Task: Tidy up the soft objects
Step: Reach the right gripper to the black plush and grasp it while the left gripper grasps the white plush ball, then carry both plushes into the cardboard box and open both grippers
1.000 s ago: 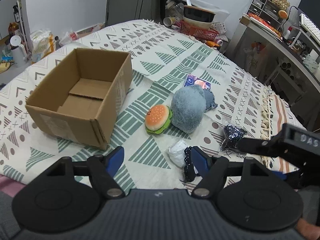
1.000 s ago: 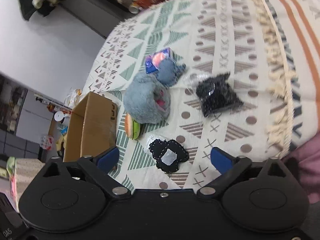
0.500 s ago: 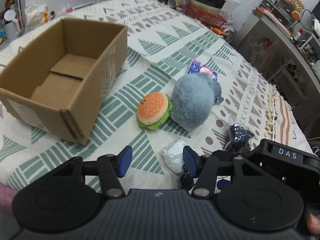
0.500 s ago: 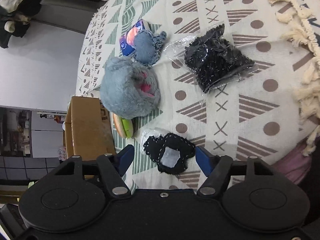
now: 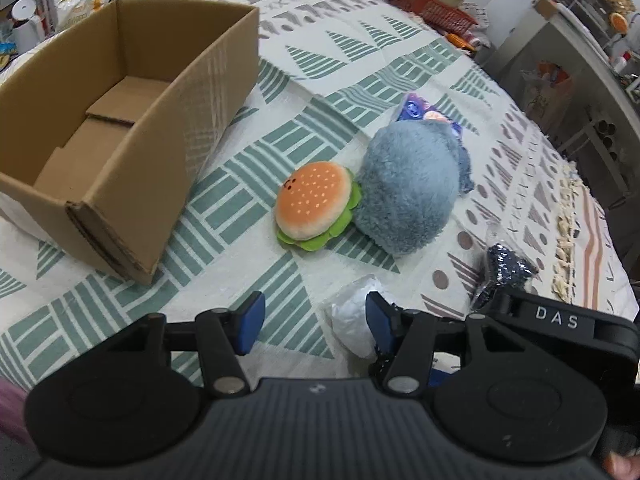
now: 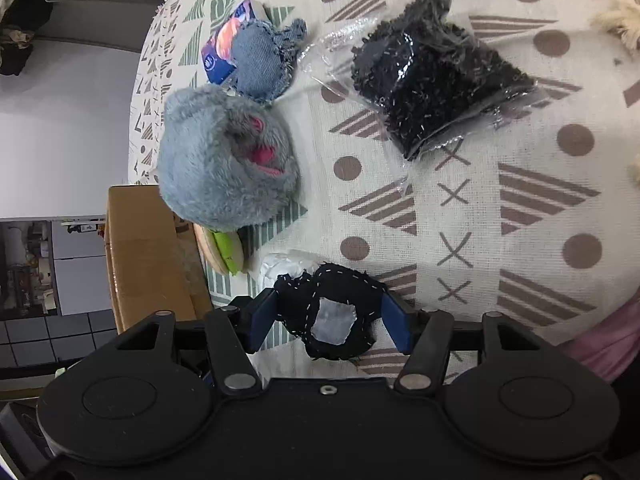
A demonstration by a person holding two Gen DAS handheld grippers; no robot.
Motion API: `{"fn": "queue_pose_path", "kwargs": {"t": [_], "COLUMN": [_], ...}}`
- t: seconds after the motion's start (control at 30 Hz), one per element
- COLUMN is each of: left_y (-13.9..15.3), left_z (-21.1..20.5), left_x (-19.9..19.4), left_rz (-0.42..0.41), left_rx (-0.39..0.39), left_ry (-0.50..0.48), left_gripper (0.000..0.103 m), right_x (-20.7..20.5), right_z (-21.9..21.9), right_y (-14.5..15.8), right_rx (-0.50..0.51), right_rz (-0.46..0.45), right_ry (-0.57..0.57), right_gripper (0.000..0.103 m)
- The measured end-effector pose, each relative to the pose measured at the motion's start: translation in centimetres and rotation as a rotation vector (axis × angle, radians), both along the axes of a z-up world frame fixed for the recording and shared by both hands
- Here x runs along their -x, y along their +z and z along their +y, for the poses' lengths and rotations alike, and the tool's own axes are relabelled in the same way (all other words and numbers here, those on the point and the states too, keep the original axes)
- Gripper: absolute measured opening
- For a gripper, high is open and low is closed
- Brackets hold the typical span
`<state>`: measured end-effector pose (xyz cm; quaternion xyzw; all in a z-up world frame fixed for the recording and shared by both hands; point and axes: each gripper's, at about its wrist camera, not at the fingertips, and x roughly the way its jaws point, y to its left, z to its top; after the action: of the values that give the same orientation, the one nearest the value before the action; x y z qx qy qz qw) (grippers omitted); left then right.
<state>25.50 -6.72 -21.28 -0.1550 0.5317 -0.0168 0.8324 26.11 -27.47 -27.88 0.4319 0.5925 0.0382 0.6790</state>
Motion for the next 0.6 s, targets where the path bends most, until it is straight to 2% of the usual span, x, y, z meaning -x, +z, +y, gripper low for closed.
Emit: {"fn": "queue_pose_path", "kwargs": {"t": [0.07,0.13,0.23,0.47,0.6], "left_y": [-0.3,-0.3,-0.1,0.1,-0.4], "left_z": [0.1,0.1,-0.2,-1.9,-2.4], "left_x": [-0.2,-0.4,-0.6,-1.1,-1.0], "left_rz": [0.012,0.018,0.015,0.0,0.033], "left_rx": [0.012,0.009,0.024,0.016,0.04], "left_ry": [0.011,0.02,0.017,-0.017,-0.015], "left_gripper": [0.055,0.055,0.055,0.055,0.055], "right_x": [0.0,-0.1,0.1,0.7,1.1], "right_z": [0.0,-0.2,-0.4,-2.0,-2.6], "right_y": [-0.3,-0.4,-0.1,1.1,1.5], "right_rx": [-0.016,-0.038,-0.036,0.033,0.066], "right_rz": [0.008,0.002,-0.024,-0.084,-0.1], "right_ry": [-0.005,-0.015,-0.023,-0.091,-0.112], "right_gripper": [0.051,0.039,0.032,0.03,0.03]}}
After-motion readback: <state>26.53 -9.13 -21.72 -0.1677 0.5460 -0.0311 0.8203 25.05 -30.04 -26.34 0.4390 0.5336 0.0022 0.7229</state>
